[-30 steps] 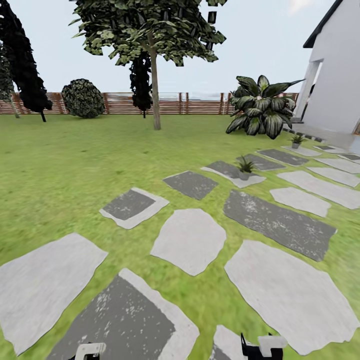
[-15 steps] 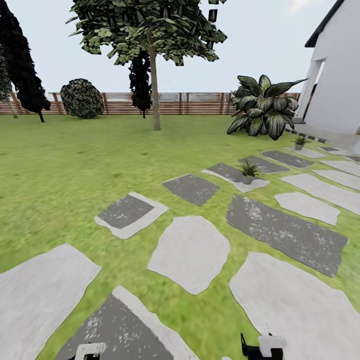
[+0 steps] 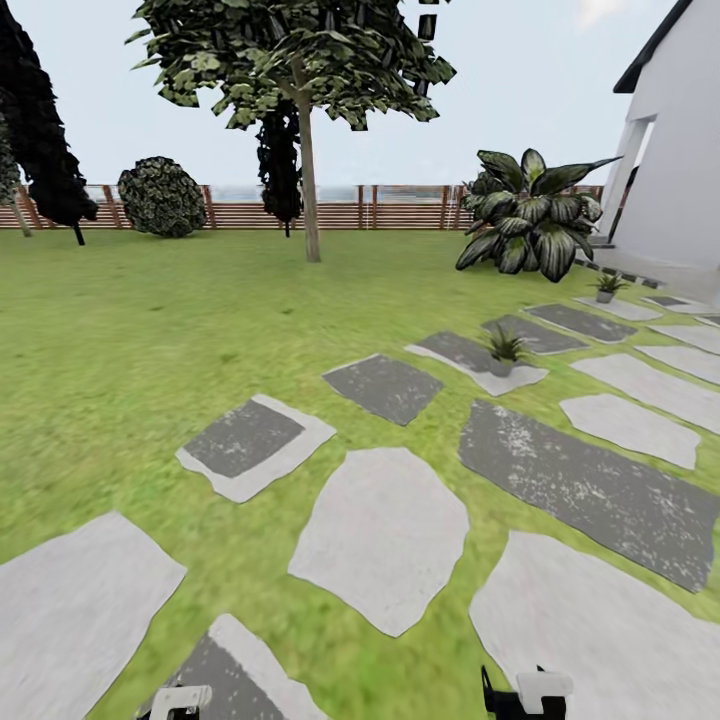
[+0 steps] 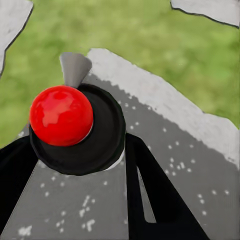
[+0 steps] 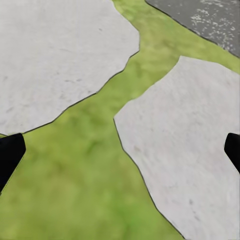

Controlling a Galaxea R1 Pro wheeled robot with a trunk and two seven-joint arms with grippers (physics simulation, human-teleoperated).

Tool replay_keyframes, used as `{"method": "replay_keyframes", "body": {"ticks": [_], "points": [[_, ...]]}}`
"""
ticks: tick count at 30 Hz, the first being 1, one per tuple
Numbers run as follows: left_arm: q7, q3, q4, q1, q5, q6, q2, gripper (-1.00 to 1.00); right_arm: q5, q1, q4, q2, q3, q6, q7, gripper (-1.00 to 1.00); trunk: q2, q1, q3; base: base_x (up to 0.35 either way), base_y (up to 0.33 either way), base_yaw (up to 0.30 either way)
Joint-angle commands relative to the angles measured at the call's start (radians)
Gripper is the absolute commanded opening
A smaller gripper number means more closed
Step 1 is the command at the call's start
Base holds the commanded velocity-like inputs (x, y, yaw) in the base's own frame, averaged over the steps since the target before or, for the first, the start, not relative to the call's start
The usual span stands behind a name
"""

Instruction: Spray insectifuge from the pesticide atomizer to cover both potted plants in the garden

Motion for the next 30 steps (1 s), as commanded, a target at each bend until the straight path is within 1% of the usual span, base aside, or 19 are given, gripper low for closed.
{"method": "replay_keyframes", "body": {"ticks": [1, 30], "points": [[-0.005, 0.009, 0.001, -0.001, -0.01, -0.004, 0.0, -1.0, 0.009, -0.001, 0.001, 0.0, 0.0, -0.001, -0.007, 1.0, 0.0, 0.0, -0.001, 0.34, 0.0, 0.0], [-0.005, 0.01, 0.001, -0.001, -0.01, -0.004, 0.0, -1.0, 0.011, -0.001, 0.001, 0.0, 0.0, -0.001, -0.007, 1.0, 0.0, 0.0, -0.001, 0.34, 0.0, 0.0]]}}
